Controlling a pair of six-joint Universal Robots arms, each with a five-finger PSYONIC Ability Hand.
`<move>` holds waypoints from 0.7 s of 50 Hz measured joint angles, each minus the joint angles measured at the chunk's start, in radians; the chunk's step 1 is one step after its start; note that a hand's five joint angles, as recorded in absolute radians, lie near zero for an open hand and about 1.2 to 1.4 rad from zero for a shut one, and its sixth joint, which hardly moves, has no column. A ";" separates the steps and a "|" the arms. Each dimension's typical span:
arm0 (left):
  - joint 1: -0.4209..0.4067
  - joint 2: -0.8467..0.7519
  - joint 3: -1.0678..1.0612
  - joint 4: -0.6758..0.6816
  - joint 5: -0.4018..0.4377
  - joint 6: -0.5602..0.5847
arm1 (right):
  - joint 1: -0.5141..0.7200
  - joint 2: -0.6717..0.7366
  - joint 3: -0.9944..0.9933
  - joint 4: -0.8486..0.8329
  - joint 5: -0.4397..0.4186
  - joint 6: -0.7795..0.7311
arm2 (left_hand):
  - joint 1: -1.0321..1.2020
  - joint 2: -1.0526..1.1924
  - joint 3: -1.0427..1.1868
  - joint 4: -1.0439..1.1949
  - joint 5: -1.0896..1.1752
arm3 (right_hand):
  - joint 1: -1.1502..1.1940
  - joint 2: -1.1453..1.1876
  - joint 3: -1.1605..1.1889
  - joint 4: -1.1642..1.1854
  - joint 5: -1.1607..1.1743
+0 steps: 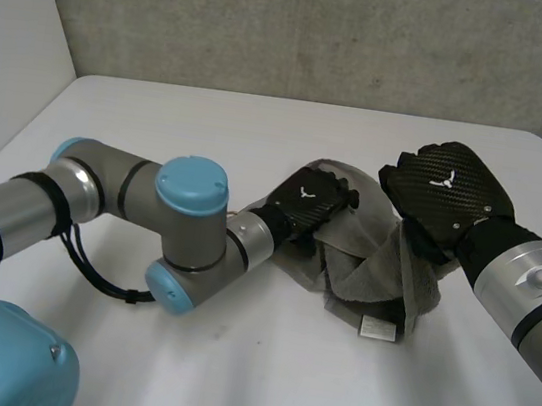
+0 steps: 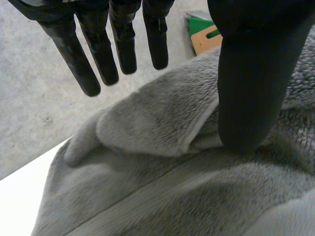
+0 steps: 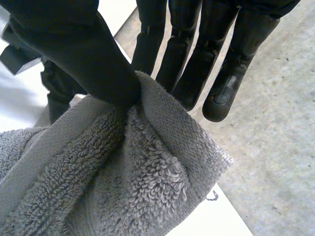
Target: Fold the towel.
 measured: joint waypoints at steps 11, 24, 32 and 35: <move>-0.039 -0.057 0.083 0.021 -0.008 -0.002 | -0.038 -0.034 0.010 -0.001 -0.007 0.052 | 0.623 0.639 0.633 0.639 0.631 | 0.000 0.000 0.000 0.000 0.000; -0.035 0.005 0.110 0.014 -0.136 0.016 | -0.121 -0.074 -0.020 -0.006 0.002 0.054 | 0.700 0.767 0.768 0.770 0.744 | 0.000 0.000 0.000 0.000 0.000; -0.019 0.282 0.011 -0.083 -0.155 0.141 | -0.146 -0.084 -0.091 -0.006 -0.001 0.071 | 0.704 0.770 0.772 0.773 0.749 | 0.000 0.000 0.000 0.000 0.000; -0.013 0.359 -0.020 -0.119 -0.153 0.202 | -0.144 -0.084 -0.114 -0.006 -0.001 0.087 | 0.704 0.770 0.772 0.774 0.749 | 0.000 0.000 0.000 0.000 0.000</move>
